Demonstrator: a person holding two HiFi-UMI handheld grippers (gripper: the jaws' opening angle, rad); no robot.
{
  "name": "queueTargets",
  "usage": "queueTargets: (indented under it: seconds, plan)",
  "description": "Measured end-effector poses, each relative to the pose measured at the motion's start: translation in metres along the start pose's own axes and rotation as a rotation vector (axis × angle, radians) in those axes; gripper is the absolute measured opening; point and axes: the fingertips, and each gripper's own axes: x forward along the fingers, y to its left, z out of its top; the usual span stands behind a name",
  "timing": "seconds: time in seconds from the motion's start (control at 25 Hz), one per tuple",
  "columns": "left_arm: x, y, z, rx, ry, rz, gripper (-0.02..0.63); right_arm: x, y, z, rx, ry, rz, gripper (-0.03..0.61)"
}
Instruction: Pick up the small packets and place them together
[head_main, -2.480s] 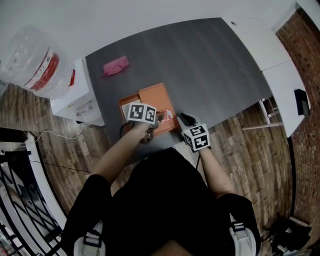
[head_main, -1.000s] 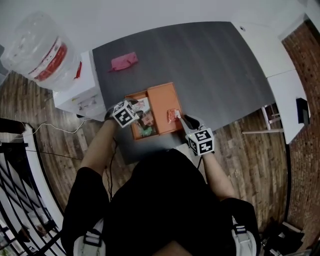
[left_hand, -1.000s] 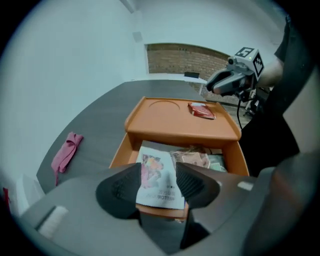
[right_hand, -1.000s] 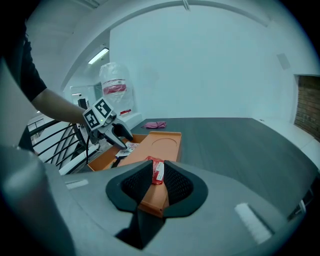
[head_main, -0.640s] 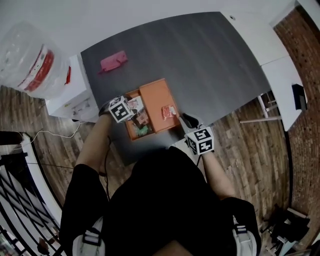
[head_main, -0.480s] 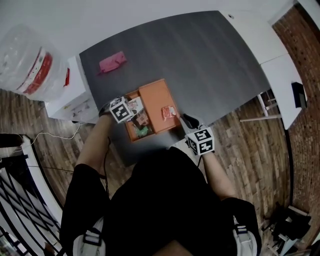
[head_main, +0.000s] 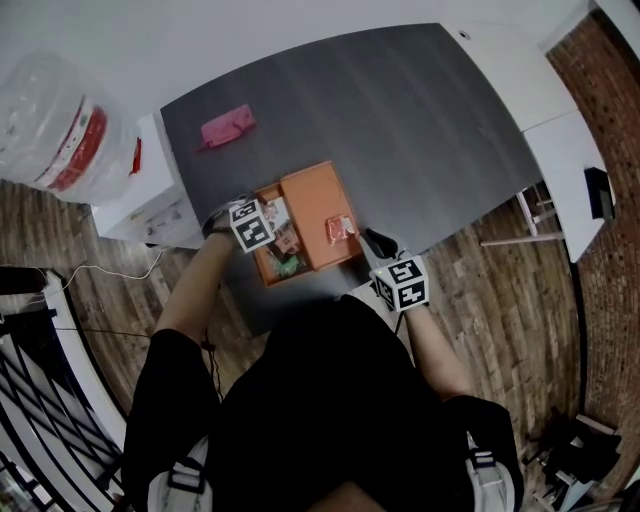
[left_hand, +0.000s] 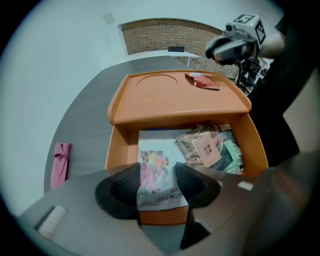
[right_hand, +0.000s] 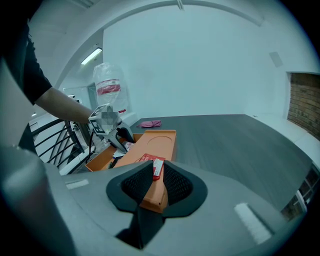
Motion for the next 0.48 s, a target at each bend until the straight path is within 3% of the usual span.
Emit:
queueTargets:
  seconds: [0.2, 0.44, 0.48]
  plan:
    - [0.002, 0.002, -0.001, -0.002, -0.001, 0.020, 0.224, 0.003, 0.001, -0.001, -0.014, 0.007, 0.011, 0.063]
    - [-0.006, 0.006, 0.003, -0.064, -0.065, 0.038, 0.207, 0.003, -0.001, 0.000, -0.012, 0.005, 0.011, 0.061]
    - [-0.010, 0.008, 0.004, -0.070, -0.078, 0.055, 0.152, 0.003, -0.001, 0.000, -0.013, 0.004, 0.011, 0.061]
